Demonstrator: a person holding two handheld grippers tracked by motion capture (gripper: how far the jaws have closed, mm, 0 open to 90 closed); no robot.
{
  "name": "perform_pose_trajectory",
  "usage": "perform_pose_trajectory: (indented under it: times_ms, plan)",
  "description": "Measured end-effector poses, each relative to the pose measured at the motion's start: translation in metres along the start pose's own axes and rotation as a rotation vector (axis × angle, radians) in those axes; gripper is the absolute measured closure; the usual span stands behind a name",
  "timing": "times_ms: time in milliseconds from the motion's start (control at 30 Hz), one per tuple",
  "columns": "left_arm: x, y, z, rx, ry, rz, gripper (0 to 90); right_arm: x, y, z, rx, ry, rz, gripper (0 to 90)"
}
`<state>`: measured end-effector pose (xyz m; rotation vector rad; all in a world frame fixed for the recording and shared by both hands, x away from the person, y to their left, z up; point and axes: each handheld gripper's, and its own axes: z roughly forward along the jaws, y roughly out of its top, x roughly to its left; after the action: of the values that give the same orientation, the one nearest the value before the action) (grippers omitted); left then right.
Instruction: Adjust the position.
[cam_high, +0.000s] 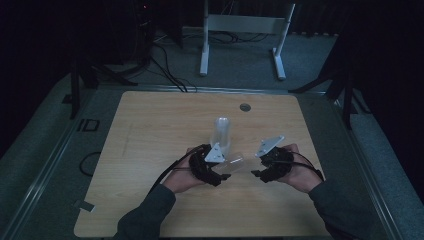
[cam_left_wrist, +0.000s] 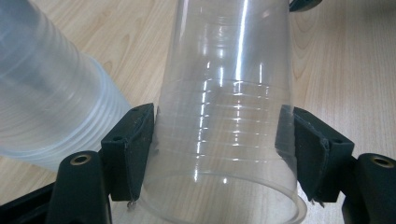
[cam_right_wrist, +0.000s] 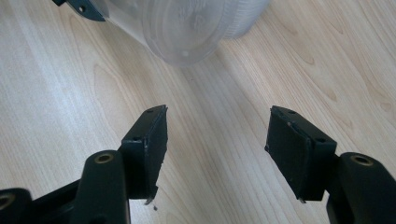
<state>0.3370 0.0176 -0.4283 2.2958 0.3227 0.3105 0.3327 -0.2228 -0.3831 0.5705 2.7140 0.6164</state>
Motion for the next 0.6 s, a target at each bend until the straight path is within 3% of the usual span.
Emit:
perform_pose_trajectory:
  times_ms: [600]
  plan:
    - [-0.0055, 0.0018, 0.0046, 0.053, -0.028, 0.052, 29.3, 0.0058, 0.0094, -0.0003, 0.052, 0.067, -0.106, 37.0]
